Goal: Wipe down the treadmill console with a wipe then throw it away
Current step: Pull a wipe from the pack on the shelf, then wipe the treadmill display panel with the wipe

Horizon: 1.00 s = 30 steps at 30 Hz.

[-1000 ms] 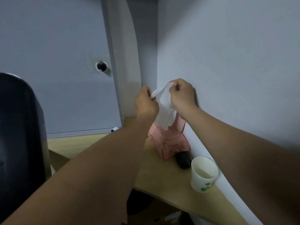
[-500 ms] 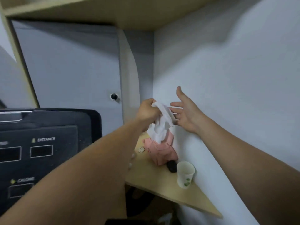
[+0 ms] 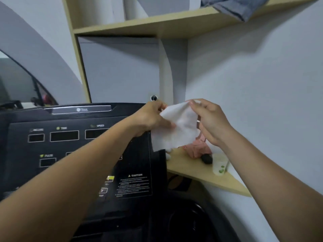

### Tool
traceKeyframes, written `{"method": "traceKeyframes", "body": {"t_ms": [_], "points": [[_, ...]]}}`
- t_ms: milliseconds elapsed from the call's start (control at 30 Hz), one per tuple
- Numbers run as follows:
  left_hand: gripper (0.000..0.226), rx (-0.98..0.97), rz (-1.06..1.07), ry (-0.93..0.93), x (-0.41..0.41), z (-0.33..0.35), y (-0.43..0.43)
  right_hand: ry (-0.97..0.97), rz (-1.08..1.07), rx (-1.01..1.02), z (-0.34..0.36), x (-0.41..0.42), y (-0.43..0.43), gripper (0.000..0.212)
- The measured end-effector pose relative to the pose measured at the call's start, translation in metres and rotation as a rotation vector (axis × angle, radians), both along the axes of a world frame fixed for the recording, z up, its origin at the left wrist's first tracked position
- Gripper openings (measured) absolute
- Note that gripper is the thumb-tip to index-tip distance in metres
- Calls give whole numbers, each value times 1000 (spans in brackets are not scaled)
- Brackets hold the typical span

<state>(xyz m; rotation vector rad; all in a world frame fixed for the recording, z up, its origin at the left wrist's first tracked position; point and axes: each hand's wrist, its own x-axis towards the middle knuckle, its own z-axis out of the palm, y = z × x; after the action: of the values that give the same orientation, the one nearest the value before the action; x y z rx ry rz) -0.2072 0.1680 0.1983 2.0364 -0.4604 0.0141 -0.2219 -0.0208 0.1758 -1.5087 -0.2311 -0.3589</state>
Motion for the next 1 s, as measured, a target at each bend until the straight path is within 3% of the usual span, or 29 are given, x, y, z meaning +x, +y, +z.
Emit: {"method": "traceKeyframes", "body": {"t_ms": [167,233,300,333,400,467,533,600,633,767,867,1000], "points": [[29,-391,-125,213,-39,-2,58,-38,33,-27,1,-19,59,17],[39,-532,-120,250,-48,-7,82,-30,68,11,1,-27,86,18],[19,-630,-84,240,-56,-13,110,-64,38,16,1,-32,113,19],[21,-652,-70,214,-60,-15,124,-88,5,8,2,-34,127,18],[33,-669,-51,160,-70,-20,155,-83,-58,-24,1,-34,156,14],[38,-682,-60,112,-82,-25,188,70,-20,-88,-1,-37,184,25],[47,-681,-59,90,-96,-30,221,280,189,-68,-4,-43,213,29],[52,-572,-65,49,-107,-38,254,375,406,95,-8,-53,243,19],[54,-501,-65,33,-111,-43,270,361,449,159,-11,-56,258,18],[40,-416,7,21,-118,-52,322,248,413,218,-23,-61,312,52],[22,-443,196,-51,-115,-56,351,170,372,213,-25,-65,340,50],[29,-527,222,-97,-108,-62,372,120,286,194,-26,-73,362,41]]}}
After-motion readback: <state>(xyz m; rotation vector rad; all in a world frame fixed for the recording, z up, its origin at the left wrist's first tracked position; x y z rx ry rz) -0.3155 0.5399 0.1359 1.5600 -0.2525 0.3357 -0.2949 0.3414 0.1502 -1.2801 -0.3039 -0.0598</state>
